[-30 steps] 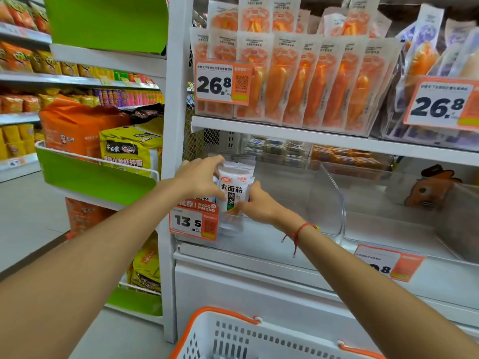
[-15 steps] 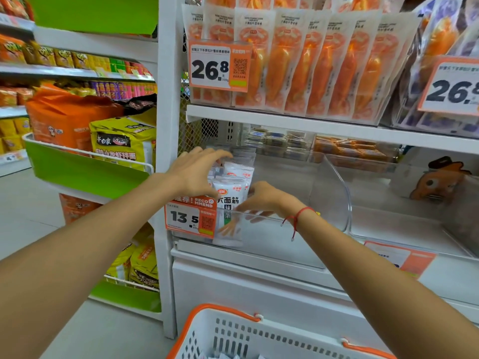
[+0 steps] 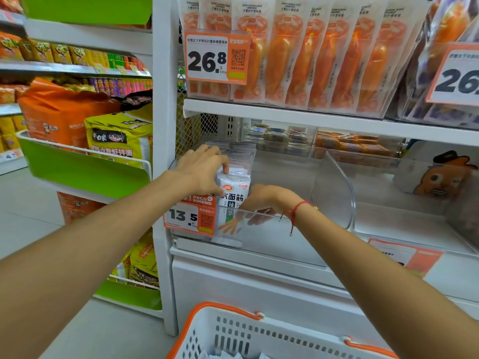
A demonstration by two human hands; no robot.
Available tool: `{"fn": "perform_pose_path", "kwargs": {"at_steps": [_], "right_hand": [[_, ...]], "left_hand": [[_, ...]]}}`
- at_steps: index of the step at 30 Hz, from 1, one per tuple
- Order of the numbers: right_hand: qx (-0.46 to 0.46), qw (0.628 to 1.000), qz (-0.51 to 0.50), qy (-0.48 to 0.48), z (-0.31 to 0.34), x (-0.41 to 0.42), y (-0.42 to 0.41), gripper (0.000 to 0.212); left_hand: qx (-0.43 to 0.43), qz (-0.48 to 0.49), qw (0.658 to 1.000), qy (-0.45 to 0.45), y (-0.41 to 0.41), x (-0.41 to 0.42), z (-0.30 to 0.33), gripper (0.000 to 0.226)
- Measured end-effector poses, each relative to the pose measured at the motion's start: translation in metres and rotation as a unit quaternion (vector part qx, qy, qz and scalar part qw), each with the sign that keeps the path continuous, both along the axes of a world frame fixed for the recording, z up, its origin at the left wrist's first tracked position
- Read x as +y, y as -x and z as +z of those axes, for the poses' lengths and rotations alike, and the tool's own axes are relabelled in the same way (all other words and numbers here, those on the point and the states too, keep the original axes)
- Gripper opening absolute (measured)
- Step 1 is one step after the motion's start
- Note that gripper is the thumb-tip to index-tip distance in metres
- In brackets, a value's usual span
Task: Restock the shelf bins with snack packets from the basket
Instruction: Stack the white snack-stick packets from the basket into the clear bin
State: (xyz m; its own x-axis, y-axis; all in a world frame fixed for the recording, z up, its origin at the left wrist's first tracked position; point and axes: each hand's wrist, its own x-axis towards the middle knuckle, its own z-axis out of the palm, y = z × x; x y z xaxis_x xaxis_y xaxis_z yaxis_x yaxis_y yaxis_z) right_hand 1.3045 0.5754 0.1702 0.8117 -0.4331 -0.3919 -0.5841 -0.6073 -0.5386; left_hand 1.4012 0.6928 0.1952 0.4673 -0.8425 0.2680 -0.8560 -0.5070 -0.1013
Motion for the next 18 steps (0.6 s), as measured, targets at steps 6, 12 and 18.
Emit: {"fn": "perform_pose_path", "kwargs": {"at_steps": [6, 12, 18], "right_hand": [[-0.007, 0.999, 0.003, 0.037, -0.002, 0.01, -0.02, 0.027], [0.006, 0.998, 0.021, 0.056, -0.001, 0.011, -0.018, 0.013], [-0.046, 0.998, -0.024, -0.036, -0.005, 0.004, -0.008, 0.041]], "left_hand": [[0.042, 0.007, 0.999, -0.027, -0.003, 0.001, 0.002, 0.085], [0.044, 0.008, 0.999, -0.026, -0.005, -0.001, -0.001, 0.085], [0.053, 0.017, 0.998, -0.019, 0.001, -0.003, 0.004, 0.083]]}}
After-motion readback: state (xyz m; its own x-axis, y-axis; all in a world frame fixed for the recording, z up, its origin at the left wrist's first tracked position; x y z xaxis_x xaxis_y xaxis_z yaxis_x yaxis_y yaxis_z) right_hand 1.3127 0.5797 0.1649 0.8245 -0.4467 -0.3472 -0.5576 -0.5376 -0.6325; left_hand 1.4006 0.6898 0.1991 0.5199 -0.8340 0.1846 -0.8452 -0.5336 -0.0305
